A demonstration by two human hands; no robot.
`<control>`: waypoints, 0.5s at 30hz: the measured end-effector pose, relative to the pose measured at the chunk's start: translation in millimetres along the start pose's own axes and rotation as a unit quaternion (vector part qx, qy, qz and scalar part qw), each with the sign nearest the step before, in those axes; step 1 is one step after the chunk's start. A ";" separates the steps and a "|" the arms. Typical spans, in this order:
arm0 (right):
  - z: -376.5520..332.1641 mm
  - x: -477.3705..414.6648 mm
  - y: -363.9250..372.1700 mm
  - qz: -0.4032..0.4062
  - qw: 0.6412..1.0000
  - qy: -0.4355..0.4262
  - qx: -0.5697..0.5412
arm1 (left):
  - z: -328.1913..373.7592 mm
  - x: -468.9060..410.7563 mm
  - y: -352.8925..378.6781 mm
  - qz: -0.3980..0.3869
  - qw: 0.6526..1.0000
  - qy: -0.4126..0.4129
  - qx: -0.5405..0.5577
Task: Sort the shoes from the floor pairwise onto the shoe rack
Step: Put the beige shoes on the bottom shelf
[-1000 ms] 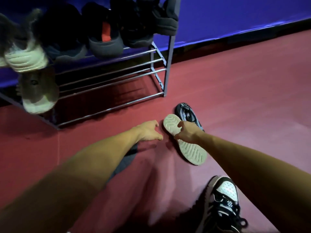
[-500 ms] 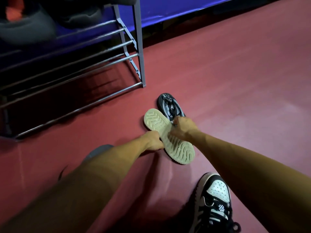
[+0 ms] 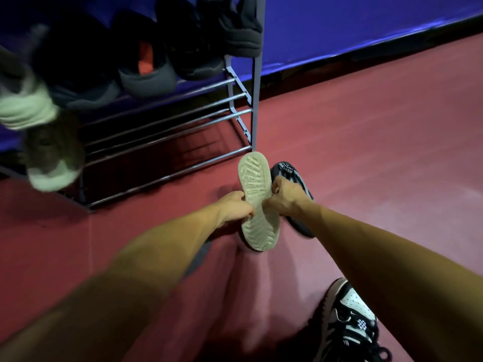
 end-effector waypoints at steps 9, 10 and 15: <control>-127.3 39.1 -23.4 -0.002 0.991 -0.123 -0.045 | -2.2 89.2 -133.1 0.086 0.995 0.020 0.050; -137.7 43.9 -20.9 -0.010 0.989 -0.130 -0.066 | -6.6 99.4 -145.5 0.096 0.994 0.013 0.056; -186.5 61.4 -14.7 -0.021 0.976 -0.135 -0.168 | -33.3 130.7 -188.4 0.153 0.983 0.022 0.100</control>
Point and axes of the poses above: each hand's wrist, its own x-axis away from the middle knuckle, its own y-axis out of the palm, z = x × y, the point moved 6 cm from there along -x, towards the middle knuckle, and after that the axes turned 6 degrees about x, right-handed, at the moved point
